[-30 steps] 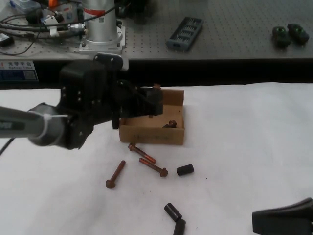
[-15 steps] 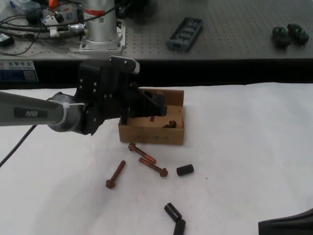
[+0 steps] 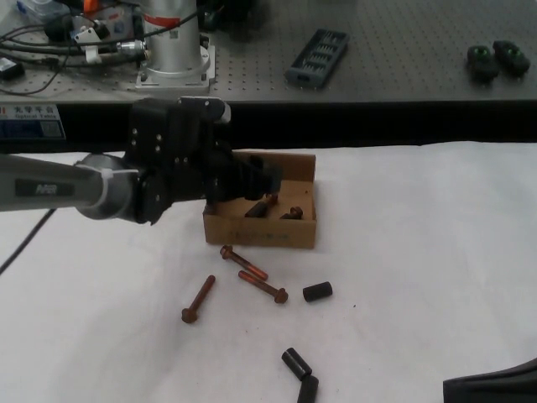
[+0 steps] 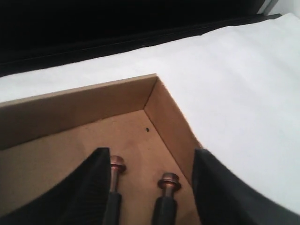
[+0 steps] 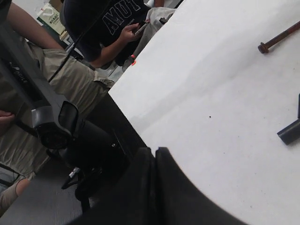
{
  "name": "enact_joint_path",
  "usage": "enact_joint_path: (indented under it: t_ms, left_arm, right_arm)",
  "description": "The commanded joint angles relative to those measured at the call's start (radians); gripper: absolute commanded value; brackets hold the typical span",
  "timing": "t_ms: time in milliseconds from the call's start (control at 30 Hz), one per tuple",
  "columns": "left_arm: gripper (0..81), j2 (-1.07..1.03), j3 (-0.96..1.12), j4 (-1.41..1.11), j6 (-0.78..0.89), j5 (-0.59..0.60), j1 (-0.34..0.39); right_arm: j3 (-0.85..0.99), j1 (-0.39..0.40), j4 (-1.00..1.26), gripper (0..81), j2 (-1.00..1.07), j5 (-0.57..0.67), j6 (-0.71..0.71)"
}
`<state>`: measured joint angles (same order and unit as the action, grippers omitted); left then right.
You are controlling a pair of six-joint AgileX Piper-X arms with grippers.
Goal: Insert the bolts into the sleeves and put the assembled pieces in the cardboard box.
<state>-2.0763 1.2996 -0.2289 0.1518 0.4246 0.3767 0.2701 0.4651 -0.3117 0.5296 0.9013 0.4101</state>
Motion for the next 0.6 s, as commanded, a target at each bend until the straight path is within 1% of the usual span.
enact_joint_path:
  t_ms: [0, 67, 167, 200, 267, 400, 567]
  left_arm:
    - [30.0, 0.131, -0.029, 0.058, -0.055, 0.052, -0.003]
    - [28.4, 0.197, -0.059, 0.137, -0.109, 0.045, -0.003]
    - [28.4, 0.28, -0.09, 0.278, -0.135, -0.027, -0.01]
    - [28.4, 0.303, -0.093, 0.319, -0.143, -0.035, -0.014]
    - [28.4, 0.338, -0.093, 0.406, -0.178, 0.004, -0.025]
    - [28.4, 0.377, -0.093, 0.46, -0.24, 0.158, -0.039]
    - [28.4, 0.387, -0.093, 0.496, -0.232, 0.163, -0.042]
  right_arm:
    - [0.001, 0.004, -0.004, 4.3, -0.006, -0.04, -0.001]
    - [0.001, 0.004, 0.0, 4.3, -0.006, -0.062, -0.003]
    - [0.001, 0.004, 0.012, 4.3, -0.003, -0.062, -0.004]
    - [0.001, 0.004, 0.017, 4.3, -0.003, -0.062, -0.004]
    - [0.001, 0.004, 0.037, 4.3, -0.003, -0.054, -0.004]
    - [0.001, 0.004, 0.087, 4.3, -0.003, -0.054, -0.004]
    - [0.001, 0.004, 0.106, 4.3, -0.003, -0.054, 0.002]
